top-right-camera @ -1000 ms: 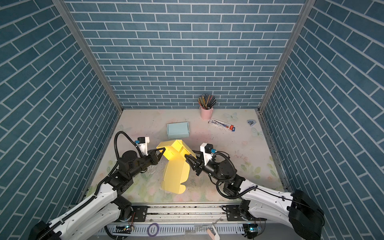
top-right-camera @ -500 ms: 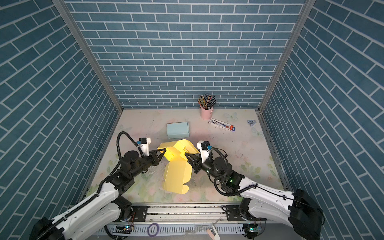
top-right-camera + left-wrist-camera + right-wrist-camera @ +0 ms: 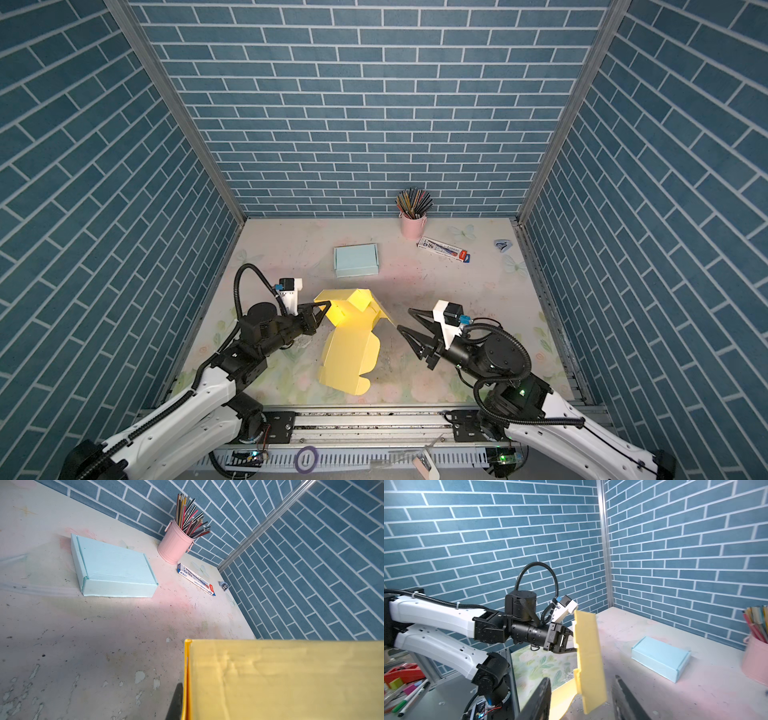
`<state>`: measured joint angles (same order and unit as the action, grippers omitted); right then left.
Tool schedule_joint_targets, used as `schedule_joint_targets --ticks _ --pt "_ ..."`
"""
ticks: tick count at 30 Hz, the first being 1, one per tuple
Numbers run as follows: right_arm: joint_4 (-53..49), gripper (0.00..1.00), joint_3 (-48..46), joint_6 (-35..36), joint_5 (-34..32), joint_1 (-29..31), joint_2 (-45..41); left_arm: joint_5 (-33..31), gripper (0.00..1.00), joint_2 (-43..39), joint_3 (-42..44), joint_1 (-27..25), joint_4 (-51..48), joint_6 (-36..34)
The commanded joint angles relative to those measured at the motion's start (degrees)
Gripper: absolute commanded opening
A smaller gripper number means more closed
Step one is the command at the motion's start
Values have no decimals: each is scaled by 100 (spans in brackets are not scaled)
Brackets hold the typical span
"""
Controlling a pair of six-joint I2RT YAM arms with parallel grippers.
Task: Fold the paper box
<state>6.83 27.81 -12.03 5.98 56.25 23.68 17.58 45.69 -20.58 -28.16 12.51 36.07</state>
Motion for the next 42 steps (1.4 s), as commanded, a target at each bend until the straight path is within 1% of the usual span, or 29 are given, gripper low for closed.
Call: schedule_joint_targets --ticks 1,4,7,8,10,12,17,22,25,27,31,33,37,39,42 --pt "-726 48 382 227 169 -346 298 440 2 -2 -338 47 -332 -413" --pt "-808 48 734 271 951 -535 872 639 2 -8 -414 46 -483 -577" --pt "-845 48 939 557 2032 -568 1084 768 2 -96 -434 47 -615 -684" --pt "-969 48 1010 660 2224 -570 1111 803 2 -136 -438 48 -662 -717" --pt "-1373 48 1139 873 2358 -582 1162 881 2 -205 -464 45 -761 -787" --pt "-1600 48 1200 942 2516 -604 1246 912 2 -210 -504 40 -844 -830" --pt "-1304 45 1122 761 2994 -604 1605 932 3 -101 -503 42 -786 -839" --pt "-1042 41 1193 685 3047 -604 2173 939 3 -43 -513 47 -747 -830" --pt "-911 33 1328 658 3278 -599 2599 915 3 -35 -504 43 -733 -818" --pt "-778 29 1359 632 3329 -593 2745 877 3 -21 -500 39 -750 -827" --pt "-397 26 1303 463 3309 -585 2871 728 3 68 -473 39 -819 -895" --pt "-279 25 1309 339 3165 -567 3007 631 3 127 -461 39 -829 -910" --pt "-348 26 1371 134 2347 -510 3413 211 3 280 -432 39 -920 -967" --pt "-316 28 1376 22 1998 -430 3607 9 3 399 -421 39 -954 -989" --pt "-190 31 1406 -36 1819 -246 3881 -179 2 597 -388 39 -940 -1002"
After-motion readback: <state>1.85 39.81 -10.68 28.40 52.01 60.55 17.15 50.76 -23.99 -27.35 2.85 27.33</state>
